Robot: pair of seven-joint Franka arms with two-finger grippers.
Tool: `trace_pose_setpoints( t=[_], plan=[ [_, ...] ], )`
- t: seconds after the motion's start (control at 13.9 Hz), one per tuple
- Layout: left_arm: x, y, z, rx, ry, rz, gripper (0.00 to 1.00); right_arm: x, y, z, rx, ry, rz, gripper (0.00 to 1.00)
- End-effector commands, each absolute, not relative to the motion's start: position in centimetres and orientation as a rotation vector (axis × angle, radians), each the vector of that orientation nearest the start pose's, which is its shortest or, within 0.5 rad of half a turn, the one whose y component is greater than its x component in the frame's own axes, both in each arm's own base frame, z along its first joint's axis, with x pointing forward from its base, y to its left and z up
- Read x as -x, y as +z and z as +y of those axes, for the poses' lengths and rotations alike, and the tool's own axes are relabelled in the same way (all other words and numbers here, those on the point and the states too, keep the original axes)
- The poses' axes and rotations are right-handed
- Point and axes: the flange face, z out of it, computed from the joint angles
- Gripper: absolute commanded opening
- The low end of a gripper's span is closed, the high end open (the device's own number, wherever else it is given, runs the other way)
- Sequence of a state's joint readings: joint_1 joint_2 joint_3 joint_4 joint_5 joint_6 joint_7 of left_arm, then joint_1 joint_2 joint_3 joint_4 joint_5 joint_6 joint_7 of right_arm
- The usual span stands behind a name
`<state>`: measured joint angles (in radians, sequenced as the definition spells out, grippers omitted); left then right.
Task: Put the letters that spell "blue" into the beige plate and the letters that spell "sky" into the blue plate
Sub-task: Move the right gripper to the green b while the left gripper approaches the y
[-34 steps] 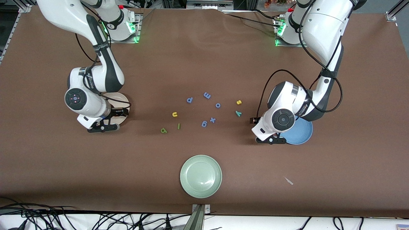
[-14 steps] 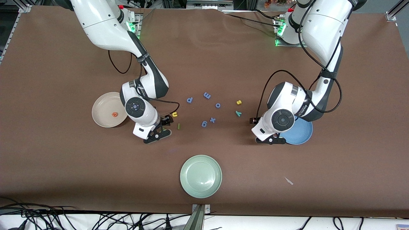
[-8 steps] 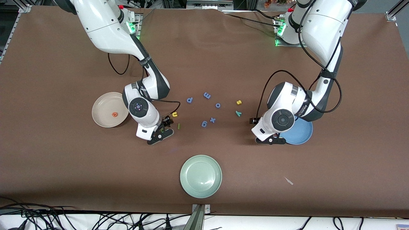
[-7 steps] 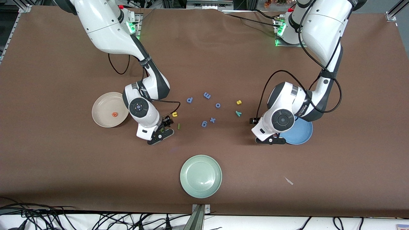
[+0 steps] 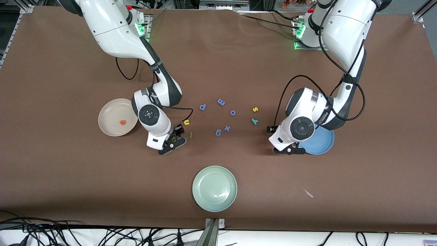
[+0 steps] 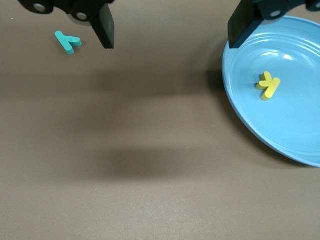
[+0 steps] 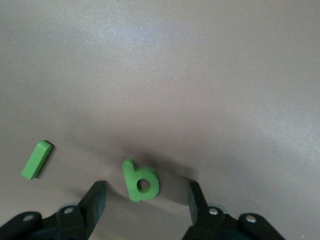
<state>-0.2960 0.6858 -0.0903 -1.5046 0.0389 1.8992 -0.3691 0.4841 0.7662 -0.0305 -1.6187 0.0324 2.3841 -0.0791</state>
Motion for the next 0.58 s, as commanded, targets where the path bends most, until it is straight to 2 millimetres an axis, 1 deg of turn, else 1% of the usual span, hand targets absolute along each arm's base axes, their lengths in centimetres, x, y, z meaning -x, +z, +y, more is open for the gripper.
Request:
trace_pose_setpoints(
  t=[0.0, 0.29, 0.5],
  plan=[
    [-63.43, 24.41, -24.51, 3.014, 0.397, 0.036, 1.0, -62.32, 17.1, 31.11, 3.031, -0.016, -0.833, 0.73],
    [-63.43, 24.41, -24.51, 3.014, 0.397, 0.036, 1.0, -62.31, 16.86, 31.41, 3.024, -0.038, -0.832, 0.63],
    [-63.43, 24.41, -24.51, 3.014, 0.397, 0.036, 1.0, -62.24, 16.66, 31.48, 3.023, -0.036, -0.833, 0.46]
  ],
)
